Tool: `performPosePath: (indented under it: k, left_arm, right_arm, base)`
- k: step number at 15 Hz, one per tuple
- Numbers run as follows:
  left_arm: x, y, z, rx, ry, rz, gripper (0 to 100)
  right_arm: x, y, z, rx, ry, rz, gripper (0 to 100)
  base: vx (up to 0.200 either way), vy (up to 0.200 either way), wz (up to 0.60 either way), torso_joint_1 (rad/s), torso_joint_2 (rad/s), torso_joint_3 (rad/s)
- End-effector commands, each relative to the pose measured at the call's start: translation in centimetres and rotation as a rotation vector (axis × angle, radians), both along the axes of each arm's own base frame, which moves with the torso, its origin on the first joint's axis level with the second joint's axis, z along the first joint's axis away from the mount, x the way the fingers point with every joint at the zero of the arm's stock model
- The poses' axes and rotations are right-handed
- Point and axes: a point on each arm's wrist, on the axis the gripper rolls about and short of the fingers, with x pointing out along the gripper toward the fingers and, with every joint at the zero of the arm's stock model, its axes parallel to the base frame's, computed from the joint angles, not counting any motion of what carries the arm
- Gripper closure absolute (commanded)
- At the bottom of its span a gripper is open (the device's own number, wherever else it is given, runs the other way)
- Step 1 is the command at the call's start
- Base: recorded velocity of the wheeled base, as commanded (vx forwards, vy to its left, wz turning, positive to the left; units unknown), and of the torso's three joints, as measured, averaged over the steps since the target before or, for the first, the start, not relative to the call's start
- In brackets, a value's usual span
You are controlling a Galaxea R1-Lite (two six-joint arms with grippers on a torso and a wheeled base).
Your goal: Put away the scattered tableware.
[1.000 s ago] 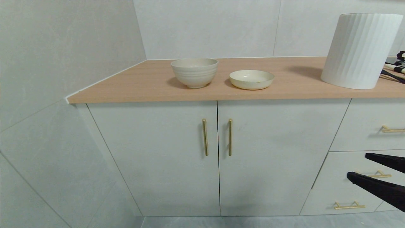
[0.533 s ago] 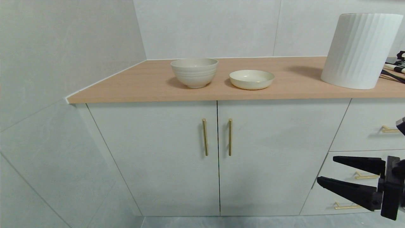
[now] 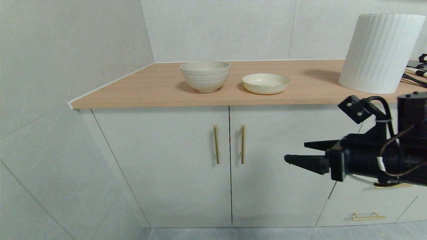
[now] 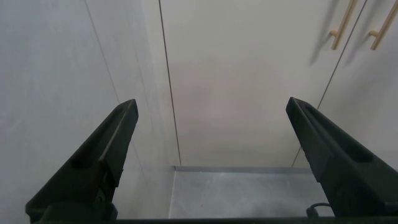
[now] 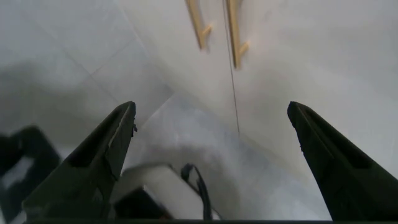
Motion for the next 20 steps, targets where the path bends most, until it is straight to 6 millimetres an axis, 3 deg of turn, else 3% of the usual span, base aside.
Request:
performPosePath:
  k: [1, 3, 10, 13, 20]
  left_arm:
    - [0.0, 0.0, 0.0, -0.001, 0.0, 0.0, 0]
    - [0.0, 0.0, 0.0, -0.002, 0.0, 0.0, 0]
    - [0.0, 0.0, 0.0, -0.005, 0.0, 0.0, 0]
    - [0.0, 0.0, 0.0, -0.005, 0.0, 0.0, 0]
    - [0.0, 0.0, 0.0, -0.005, 0.0, 0.0, 0]
  right_arm:
    - [5.7, 3.2, -1.9, 0.006, 0.037, -0.005, 0]
    - [7.6, 4.8, -2.1, 0.021, 0.039, 0.004, 0]
    - [8.9, 9.8, -5.7, 0.11, 0.109, 0.063, 0]
    - [10.0, 10.5, -7.5, 0.12, 0.092, 0.037, 0]
    - [11.1, 11.1, -8.4, 0.185, 0.067, -0.01, 0]
  base:
    - [0.0, 0.0, 0.0, 0.0, 0.0, 0.0]
    - [0.0, 0.0, 0.0, 0.0, 0.0, 0.0]
    - [0.0, 0.0, 0.0, 0.0, 0.0, 0.0]
    - [0.0, 0.0, 0.0, 0.0, 0.0, 0.0]
    - [0.0, 0.0, 0.0, 0.0, 0.0, 0.0]
